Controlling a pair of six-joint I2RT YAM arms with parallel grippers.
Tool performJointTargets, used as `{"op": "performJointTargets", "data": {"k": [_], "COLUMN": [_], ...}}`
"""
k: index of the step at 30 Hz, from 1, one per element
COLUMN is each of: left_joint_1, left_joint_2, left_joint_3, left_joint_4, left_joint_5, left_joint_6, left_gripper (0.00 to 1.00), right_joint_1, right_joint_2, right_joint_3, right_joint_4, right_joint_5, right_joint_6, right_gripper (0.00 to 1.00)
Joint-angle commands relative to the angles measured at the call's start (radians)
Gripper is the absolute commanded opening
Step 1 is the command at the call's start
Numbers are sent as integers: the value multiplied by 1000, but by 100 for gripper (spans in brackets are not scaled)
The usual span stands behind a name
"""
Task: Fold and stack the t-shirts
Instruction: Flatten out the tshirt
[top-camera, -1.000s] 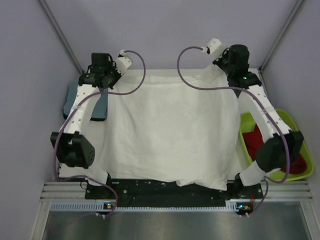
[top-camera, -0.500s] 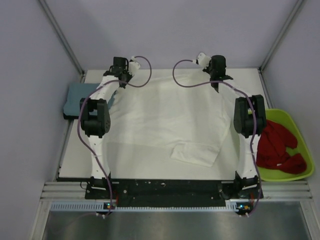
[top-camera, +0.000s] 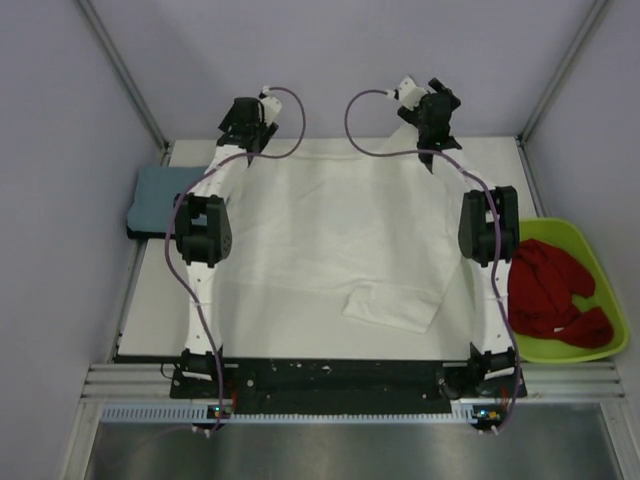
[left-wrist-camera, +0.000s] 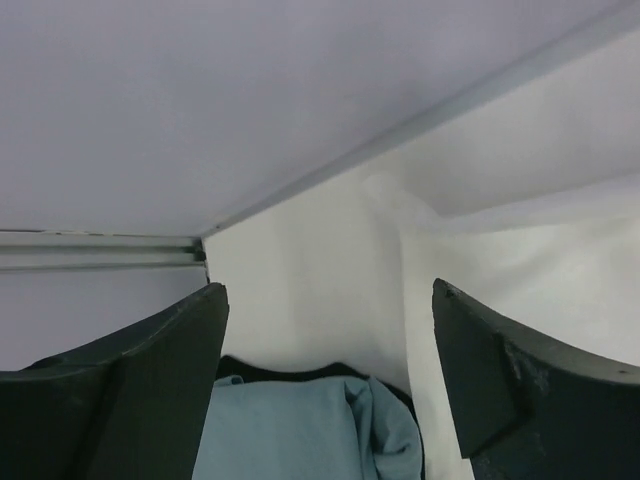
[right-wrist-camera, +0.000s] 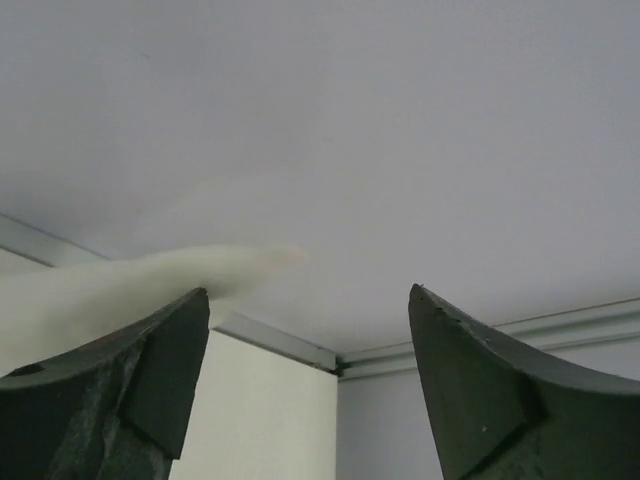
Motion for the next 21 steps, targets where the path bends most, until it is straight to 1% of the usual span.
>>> {"op": "performJointTargets", "data": {"k": [1, 2, 3, 4, 6, 8, 10, 11, 12, 14, 15, 17, 19, 21], "left_joint_1": [1, 3, 3, 3, 3, 3, 3, 3, 3, 6, 10, 27, 62, 108], "left_joint_2": [59, 44, 19, -16, -114, -223, -353, -405, -466, -575, -621, -717, -772, -804], "left_joint_3": [195, 204, 185, 174, 88, -37, -171, -228, -300, -438, -514, -633, -720, -797], "left_joint_4": [17, -1, -21, -33, -64, -101, -169, -220, -260, -338, -378, -469, -585, -676], "left_joint_5": [-126, -122, -100, -86, -15, 82, 217, 309, 358, 432, 450, 463, 498, 512], "left_joint_6": [-15, -19, -19, -19, -10, 10, 79, 126, 178, 287, 339, 445, 557, 640], "left_gripper": [93, 97, 98, 99, 99, 99, 99, 96, 92, 83, 79, 77, 76, 75], "right_joint_1": [-22, -22, -21, -18, -5, 8, 36, 51, 74, 122, 146, 220, 310, 399], "right_joint_2": [15, 1, -15, -46, -135, -254, -407, -472, -550, -691, -766, -879, -978, -1032], "right_joint_3": [209, 239, 272, 291, 262, 146, -10, -88, -174, -348, -424, -582, -705, -785], "right_joint_4": [-227, -297, -393, -459, -568, -656, -693, -732, -763, -777, -776, -780, -796, -873], "right_joint_5": [13, 1, -23, -43, -118, -267, -390, -456, -526, -606, -635, -656, -628, -594], "right_joint_6": [190, 227, 265, 295, 338, 330, 283, 242, 199, 157, 148, 146, 117, 93], "right_gripper": [88, 93, 99, 99, 99, 99, 99, 99, 99, 98, 97, 94, 87, 82]}}
